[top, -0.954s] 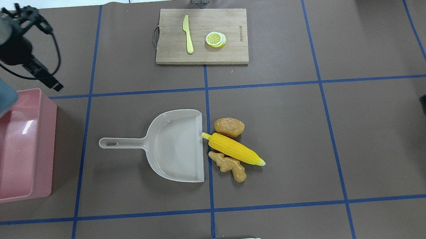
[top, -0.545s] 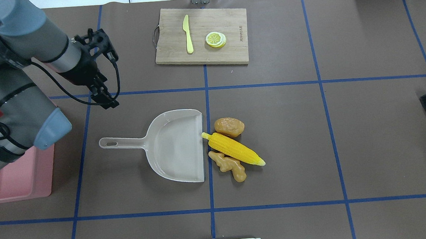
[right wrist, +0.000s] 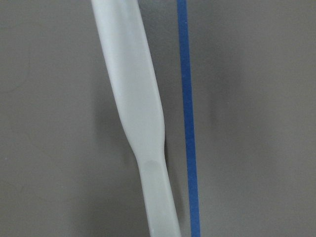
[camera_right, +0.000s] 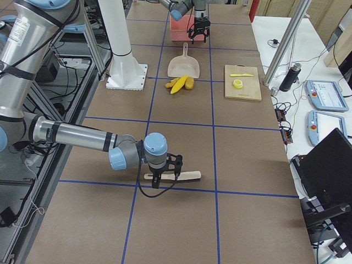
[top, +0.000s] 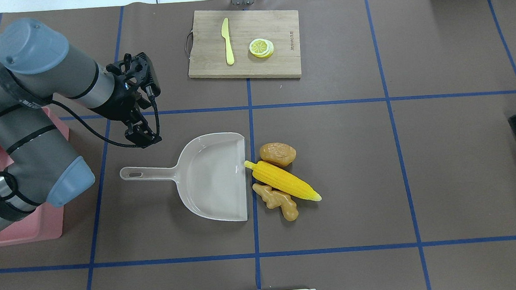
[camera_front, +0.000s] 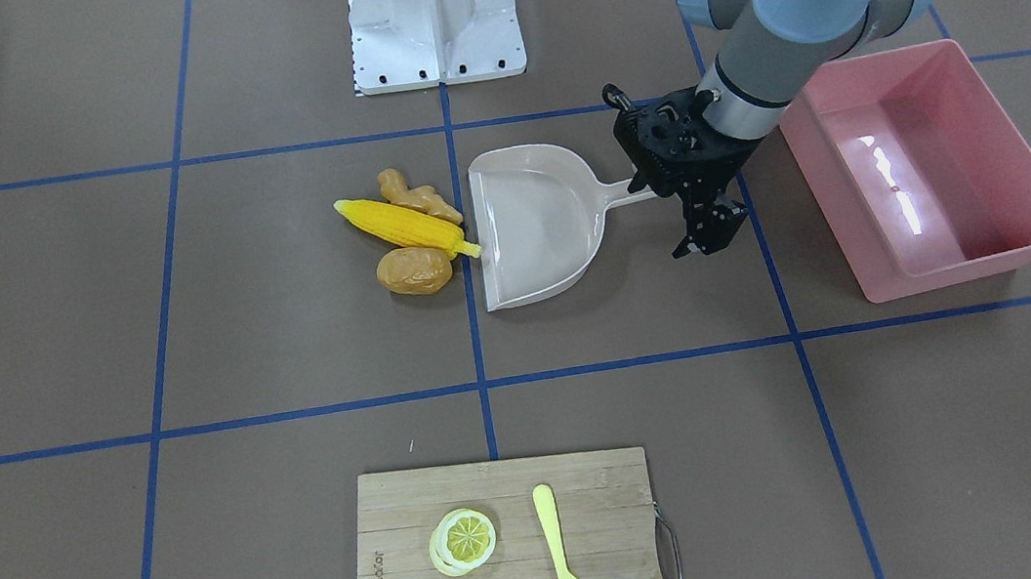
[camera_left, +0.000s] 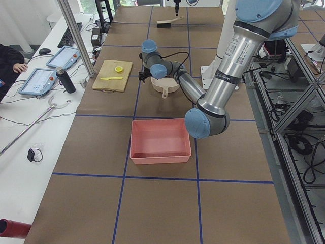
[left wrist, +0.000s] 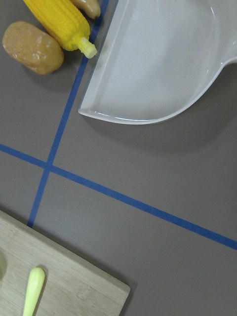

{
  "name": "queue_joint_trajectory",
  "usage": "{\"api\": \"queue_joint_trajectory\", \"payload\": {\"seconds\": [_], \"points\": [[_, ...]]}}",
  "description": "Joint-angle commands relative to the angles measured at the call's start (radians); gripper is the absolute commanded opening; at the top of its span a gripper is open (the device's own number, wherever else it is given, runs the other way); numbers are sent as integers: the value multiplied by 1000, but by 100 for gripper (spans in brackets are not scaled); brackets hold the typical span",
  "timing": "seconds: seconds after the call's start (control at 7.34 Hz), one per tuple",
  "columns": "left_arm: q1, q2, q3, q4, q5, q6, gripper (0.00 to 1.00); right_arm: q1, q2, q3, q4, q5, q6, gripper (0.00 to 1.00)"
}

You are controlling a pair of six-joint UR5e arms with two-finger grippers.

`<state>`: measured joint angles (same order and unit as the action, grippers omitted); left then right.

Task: Sweep and dump trash into bin
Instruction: 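Reach the left gripper down and grasp the white dustpan handle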

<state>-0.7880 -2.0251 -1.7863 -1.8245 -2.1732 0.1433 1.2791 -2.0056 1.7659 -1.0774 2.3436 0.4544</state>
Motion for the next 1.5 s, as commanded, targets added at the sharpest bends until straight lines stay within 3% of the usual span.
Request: {"api": "queue_joint_trajectory", "payload": {"seconds": [0.0,0.27,0.41,0.54,0.68,0.82,0.95,1.23,1.36], "points": [[3,16,-47,-3,-7,36,99,-37,1,-42,51,0,17,99],[9,87,-102,-24,-11,147,99,-81,10,-58,51,0,27,98],[15,155,-98,-118,2,169,98,-98,16,-60,50,-1,29,89],[51,186,-56,-197,1,147,98,-106,19,-62,50,-4,29,87],[87,184,15,-313,7,118,98,-109,19,-62,50,-9,29,66],[139,177,43,-397,22,37,98,-112,18,-62,48,-7,27,17],[177,168,50,-439,21,6,98,-113,16,-62,44,2,27,0],[202,138,86,-452,23,5,98,-130,8,-30,43,12,30,0],[208,135,100,-473,23,5,98,-164,-7,56,43,17,32,0]]}}
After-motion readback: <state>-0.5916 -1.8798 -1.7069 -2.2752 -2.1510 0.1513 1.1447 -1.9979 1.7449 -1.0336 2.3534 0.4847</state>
